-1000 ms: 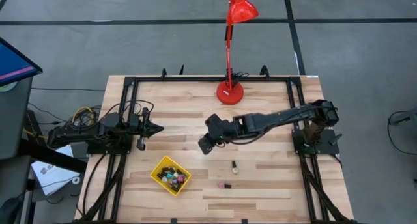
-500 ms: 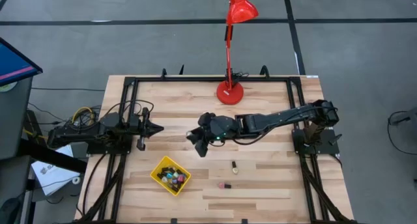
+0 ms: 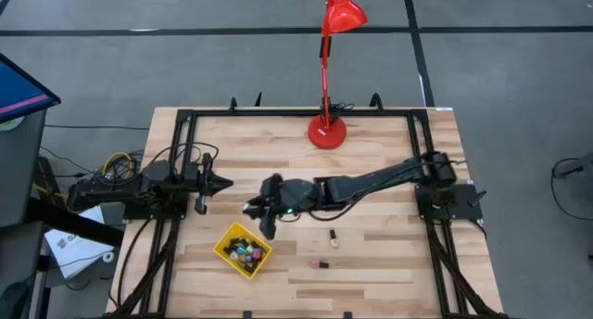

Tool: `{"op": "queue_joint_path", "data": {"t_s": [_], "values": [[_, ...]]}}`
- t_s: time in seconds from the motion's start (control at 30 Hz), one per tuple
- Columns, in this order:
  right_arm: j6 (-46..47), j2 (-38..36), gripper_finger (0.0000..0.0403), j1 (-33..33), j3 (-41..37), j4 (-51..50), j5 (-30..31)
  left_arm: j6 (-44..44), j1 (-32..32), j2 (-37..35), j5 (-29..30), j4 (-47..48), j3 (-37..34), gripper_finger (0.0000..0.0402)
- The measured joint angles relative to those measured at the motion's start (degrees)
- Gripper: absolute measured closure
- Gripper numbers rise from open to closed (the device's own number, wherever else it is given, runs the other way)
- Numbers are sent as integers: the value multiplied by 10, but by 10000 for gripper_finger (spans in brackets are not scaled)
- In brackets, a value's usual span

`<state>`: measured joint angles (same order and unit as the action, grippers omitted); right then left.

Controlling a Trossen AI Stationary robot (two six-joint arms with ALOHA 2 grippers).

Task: Pick & Place Nail Polish
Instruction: Put the white nail polish bottle into the yellow basket

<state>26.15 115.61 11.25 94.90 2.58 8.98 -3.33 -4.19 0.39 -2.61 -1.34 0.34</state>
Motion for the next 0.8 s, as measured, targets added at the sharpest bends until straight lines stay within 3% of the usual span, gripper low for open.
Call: {"op": "queue_joint_path", "data": {"t_s": [0.23,0.47,0.8], "values": [[-11,79,313,-1,110,-25,-44,0,0,3,-1,-2,0,389],[-7,125,313,10,185,-77,-49,0,0,11,-2,-6,0,389],[24,132,313,23,198,-112,-44,0,0,13,-1,-13,0,389]]}}
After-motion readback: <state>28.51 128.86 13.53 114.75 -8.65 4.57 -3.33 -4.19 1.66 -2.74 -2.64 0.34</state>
